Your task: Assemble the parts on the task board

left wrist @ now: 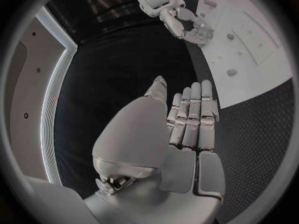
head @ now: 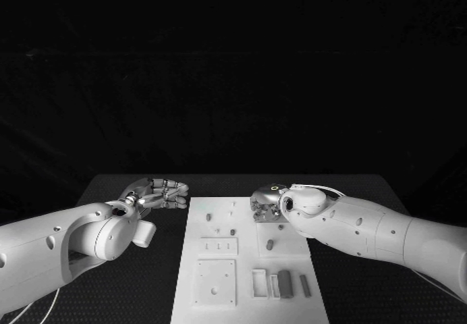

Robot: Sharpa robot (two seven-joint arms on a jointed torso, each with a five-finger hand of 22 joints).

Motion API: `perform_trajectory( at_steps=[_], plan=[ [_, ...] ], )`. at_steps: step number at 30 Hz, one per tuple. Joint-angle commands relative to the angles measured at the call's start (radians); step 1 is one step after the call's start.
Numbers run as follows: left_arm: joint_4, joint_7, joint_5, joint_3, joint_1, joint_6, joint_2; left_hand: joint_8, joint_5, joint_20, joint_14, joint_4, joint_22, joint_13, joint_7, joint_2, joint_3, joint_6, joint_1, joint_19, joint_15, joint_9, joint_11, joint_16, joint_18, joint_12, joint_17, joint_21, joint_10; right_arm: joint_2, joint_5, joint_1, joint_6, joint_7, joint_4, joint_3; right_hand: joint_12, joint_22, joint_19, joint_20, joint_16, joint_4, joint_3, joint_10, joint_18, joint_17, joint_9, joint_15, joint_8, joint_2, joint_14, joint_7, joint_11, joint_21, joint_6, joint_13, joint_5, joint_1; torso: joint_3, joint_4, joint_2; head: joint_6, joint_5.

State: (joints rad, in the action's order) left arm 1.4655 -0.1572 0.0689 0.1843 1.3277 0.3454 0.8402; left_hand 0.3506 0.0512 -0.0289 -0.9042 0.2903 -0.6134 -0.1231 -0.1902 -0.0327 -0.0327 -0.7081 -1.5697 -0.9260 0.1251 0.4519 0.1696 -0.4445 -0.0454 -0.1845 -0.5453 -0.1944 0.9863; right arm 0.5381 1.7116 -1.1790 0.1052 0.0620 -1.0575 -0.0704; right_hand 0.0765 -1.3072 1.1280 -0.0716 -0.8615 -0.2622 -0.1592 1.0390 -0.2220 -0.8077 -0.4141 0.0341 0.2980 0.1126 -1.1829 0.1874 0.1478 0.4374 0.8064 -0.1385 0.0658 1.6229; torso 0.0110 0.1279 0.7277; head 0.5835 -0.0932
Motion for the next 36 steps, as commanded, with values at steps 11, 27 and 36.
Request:
perform_trajectory(
  at_steps=[11, 27, 36],
  plan=[
    [0.004, 0.0, 0.005, -0.003, 0.004, -0.018, 0.002, -0.008, 0.003, 0.003, -0.006, 0.001, 0.001, 0.002, -0.03, 0.0, 0.005, -0.008, 0.008, -0.007, -0.001, -0.003, 0.004, 0.007, -0.014, 0.008, -0.004, 0.007, 0.006, -0.007, 0.013, 0.017, 0.001, 0.013, 0.012, -0.003, 0.014, -0.028, -0.008, 0.019, -0.046, 0.026, -0.016, 0.062, -0.04, 0.0, -0.001, -0.018, 0.017, -0.07, -0.008, -0.011, -0.018, 0.065, 0.047, 0.016, -0.003, 0.011, 0.0024, 0.0042, 0.012, 0.0, -0.002],
    [0.005, 0.006, 0.008, -0.003, 0.006, -0.023, 0.006, -0.01, 0.003, 0.003, -0.006, 0.0, 0.002, 0.002, -0.03, -0.001, 0.006, -0.008, 0.01, -0.007, -0.001, -0.005, 0.004, 0.01, -0.013, 0.011, -0.005, 0.008, 0.006, 0.008, 0.045, 0.018, -0.004, 0.027, -0.007, -0.002, 0.021, -0.026, -0.016, 0.021, -0.073, 0.063, -0.018, 0.106, -0.04, 0.008, 0.0, -0.029, 0.017, -0.031, -0.012, -0.016, -0.03, 0.106, 0.066, 0.025, -0.003, 0.007, 0.0026, 0.0043, 0.02, -0.003, -0.005],
    [0.005, 0.007, 0.012, -0.003, 0.006, -0.023, 0.009, -0.011, 0.002, 0.003, -0.006, 0.0, 0.002, 0.002, -0.029, -0.002, 0.007, -0.008, 0.009, -0.007, 0.0, -0.006, 0.004, 0.011, -0.013, 0.012, -0.006, 0.009, 0.006, 0.012, 0.049, 0.019, -0.006, 0.032, -0.012, -0.002, 0.02, -0.026, -0.015, 0.024, -0.087, 0.089, -0.029, 0.117, -0.04, 0.012, 0.0, -0.032, 0.017, -0.028, -0.016, -0.019, -0.033, 0.121, 0.074, 0.027, -0.003, 0.01, 0.0033, 0.0042, 0.024, -0.006, -0.006]
  ],
)
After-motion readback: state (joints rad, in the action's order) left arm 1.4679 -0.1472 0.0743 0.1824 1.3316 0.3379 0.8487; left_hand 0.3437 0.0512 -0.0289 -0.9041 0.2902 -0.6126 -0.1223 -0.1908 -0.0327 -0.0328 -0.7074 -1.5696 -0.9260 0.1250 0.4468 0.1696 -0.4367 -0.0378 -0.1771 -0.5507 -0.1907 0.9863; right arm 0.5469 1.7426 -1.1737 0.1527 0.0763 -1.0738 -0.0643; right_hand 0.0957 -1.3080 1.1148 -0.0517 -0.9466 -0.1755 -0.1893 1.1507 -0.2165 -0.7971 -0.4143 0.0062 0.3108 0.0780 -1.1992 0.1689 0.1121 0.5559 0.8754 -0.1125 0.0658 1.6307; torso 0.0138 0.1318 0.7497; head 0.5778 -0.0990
